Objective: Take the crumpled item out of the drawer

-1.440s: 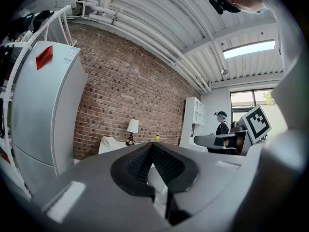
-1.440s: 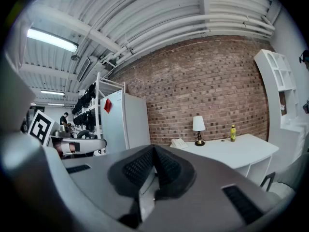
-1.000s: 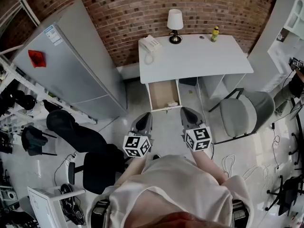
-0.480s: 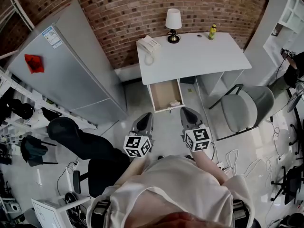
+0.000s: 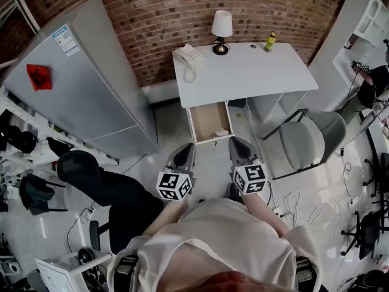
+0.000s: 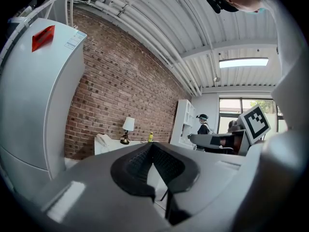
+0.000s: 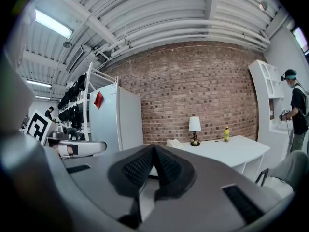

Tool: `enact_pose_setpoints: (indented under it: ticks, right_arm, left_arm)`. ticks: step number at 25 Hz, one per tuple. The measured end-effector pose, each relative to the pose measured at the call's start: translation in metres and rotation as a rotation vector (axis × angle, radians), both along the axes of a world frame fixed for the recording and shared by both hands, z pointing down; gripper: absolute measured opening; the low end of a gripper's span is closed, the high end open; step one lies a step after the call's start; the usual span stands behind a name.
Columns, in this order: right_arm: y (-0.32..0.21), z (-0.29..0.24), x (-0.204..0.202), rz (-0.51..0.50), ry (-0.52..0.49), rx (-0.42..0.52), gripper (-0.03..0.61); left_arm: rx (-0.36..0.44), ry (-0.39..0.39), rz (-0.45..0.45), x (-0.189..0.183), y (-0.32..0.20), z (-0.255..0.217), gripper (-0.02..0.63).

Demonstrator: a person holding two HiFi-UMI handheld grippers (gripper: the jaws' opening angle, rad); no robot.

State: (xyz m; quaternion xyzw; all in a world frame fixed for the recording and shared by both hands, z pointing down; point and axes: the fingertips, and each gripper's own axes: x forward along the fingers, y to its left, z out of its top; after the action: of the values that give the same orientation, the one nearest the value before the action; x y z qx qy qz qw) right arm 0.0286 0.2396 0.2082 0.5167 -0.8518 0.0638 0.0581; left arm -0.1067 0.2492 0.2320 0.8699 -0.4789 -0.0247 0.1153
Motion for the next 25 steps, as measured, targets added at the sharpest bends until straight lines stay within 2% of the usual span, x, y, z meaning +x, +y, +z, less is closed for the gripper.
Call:
enact_pose_setpoints:
  ticks: [8,14,25]
  right_arm:
    - [-0.037,0.011,-0.002,-0.038,-0.02,-0.02,0.006]
    - [-0.095,0.016,0.016,-0.072,-0.023,-0.011,0.006]
    - [-0.216,0.02,0.073,-0.191,-0.032,-0.037,0.007]
  left_arm:
    - [-0.004,-0.004,-0.037,-0.003,-0.032,0.001,0.009]
    - [-0.01,-0.025,-0.087,0.01,-0.085,0.004,0.009]
    - [-0.027,-0.064,-0.165,0.077,-0.208,0.003,0.009]
